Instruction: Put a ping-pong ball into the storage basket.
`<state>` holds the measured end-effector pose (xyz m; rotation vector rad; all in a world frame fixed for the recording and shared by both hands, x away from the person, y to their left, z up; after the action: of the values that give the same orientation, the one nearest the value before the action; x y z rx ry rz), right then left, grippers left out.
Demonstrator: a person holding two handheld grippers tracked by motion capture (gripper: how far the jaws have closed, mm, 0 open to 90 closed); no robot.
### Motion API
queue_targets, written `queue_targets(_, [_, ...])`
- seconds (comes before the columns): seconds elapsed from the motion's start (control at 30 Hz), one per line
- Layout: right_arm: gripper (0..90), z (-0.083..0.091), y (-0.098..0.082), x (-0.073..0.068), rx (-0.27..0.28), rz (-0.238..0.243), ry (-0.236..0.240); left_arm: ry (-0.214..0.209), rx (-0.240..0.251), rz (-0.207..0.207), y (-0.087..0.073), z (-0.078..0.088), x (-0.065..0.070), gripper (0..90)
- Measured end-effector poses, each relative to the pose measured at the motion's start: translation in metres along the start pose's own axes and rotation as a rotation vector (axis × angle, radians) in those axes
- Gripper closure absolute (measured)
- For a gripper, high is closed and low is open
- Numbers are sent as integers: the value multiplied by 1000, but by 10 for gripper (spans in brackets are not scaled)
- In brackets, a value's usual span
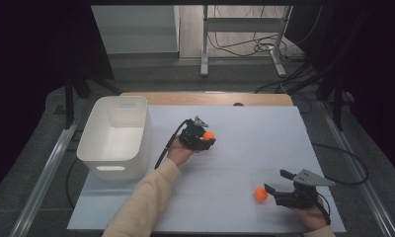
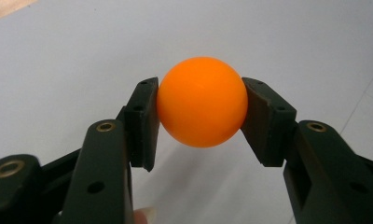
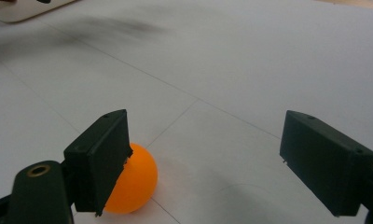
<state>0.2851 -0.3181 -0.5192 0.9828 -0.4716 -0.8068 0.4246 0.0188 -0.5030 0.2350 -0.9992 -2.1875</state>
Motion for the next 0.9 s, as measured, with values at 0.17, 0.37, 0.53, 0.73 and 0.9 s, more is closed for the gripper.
queue_targets(0.17, [165, 0, 0, 0, 1, -1, -3, -3, 2, -9, -2, 4, 2, 498])
queue_targets(0.37, [165, 0, 0, 0, -3, 1, -3, -12, 13, 0, -3, 7, 2, 497])
queue_targets(0.53, [165, 0, 0, 0, -3, 1, -4, -19, 25, 6, -4, 13, 3, 496])
queue_targets(0.73, [165, 0, 0, 0, -3, 2, -4, -23, 48, 3, -6, 21, 4, 497])
queue_targets(0.9, [165, 0, 0, 0, -4, 1, -6, -29, 69, 4, -11, 30, 6, 497])
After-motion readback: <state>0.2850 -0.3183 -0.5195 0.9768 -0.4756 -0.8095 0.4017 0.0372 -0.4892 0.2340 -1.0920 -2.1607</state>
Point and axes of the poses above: each handheld gripper's, and its own axes: z roughly backward along the jaws, y roughly out of its top, x roughly to its right, the point moved 2 cm from there along -z, roughly forward along the jaws, and after that the axes turned 3 degrees about -y, right-handed, at the moved point
